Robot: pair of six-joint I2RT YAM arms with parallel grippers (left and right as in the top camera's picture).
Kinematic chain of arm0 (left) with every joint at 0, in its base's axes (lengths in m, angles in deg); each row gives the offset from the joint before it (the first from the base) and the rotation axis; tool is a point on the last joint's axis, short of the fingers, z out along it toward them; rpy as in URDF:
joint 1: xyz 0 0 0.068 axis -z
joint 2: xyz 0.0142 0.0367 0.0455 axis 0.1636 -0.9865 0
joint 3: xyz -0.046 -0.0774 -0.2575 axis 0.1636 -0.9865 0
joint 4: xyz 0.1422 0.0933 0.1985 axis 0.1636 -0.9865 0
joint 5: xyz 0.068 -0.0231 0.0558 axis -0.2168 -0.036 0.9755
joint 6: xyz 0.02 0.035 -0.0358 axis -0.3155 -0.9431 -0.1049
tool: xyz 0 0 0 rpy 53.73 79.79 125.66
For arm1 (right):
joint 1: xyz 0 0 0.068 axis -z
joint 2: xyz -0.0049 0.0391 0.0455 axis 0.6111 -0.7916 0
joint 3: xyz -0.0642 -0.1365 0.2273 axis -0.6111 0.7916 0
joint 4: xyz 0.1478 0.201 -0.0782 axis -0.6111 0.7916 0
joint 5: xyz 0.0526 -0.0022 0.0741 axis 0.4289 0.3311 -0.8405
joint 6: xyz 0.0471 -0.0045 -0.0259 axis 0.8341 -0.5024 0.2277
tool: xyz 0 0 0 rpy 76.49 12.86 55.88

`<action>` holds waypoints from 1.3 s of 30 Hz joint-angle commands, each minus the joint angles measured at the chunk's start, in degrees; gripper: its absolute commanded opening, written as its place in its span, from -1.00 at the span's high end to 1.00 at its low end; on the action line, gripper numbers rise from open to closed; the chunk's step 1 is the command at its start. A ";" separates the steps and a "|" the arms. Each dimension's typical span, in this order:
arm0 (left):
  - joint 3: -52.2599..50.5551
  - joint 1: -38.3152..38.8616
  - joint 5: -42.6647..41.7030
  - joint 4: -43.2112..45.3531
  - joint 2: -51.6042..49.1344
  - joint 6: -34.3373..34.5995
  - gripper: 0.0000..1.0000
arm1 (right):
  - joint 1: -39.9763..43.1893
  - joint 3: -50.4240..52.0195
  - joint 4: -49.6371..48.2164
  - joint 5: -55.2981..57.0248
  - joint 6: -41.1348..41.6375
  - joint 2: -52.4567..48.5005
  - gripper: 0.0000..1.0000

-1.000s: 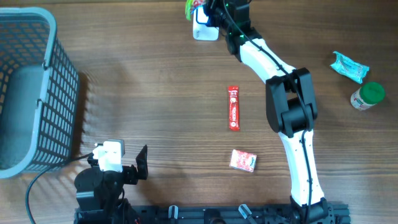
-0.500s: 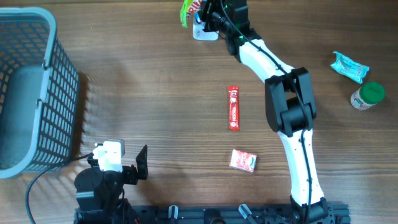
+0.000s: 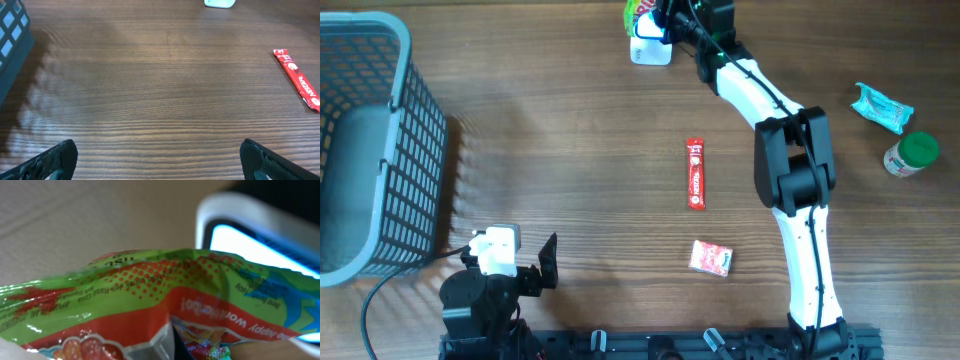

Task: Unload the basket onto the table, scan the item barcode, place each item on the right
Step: 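Carry the Haribo bag to the right table edge and release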

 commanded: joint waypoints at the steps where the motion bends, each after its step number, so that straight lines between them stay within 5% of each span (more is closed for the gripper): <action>1: -0.42 0.26 0.11 0.11 0.52 -0.63 -1.00 | 2.19 -2.60 7.15 -0.15 -16.59 6.88 0.91; 6: -0.42 0.26 0.11 0.11 0.52 -0.66 -1.00 | 5.01 -2.60 39.28 18.34 -30.36 20.68 0.91; 11: -0.42 0.26 0.11 0.11 0.52 -0.66 -1.00 | 10.25 -2.60 52.13 25.40 -40.39 26.58 0.91; 18: -0.42 0.26 0.11 0.11 0.52 -0.63 -1.00 | 21.92 -2.51 72.67 35.06 -44.44 26.03 0.92; 25: -0.42 0.26 0.11 0.11 0.52 -0.66 -1.00 | 30.36 1.27 73.18 39.01 -56.81 24.28 0.89; 28: -0.42 0.26 0.11 0.09 0.52 -0.66 -1.00 | 33.05 2.29 73.35 40.70 -58.01 22.53 0.62; 35: -0.42 0.26 0.11 0.11 0.52 -0.66 -1.00 | 36.61 2.34 73.61 40.72 -63.14 18.56 0.66; 37: -0.42 0.26 0.13 0.11 0.52 -0.66 -1.00 | 37.24 2.34 74.03 40.59 -63.10 18.25 0.42; 39: -0.42 0.26 0.11 0.11 0.52 -0.66 -1.00 | 37.73 2.25 74.73 38.84 -63.17 19.02 -0.10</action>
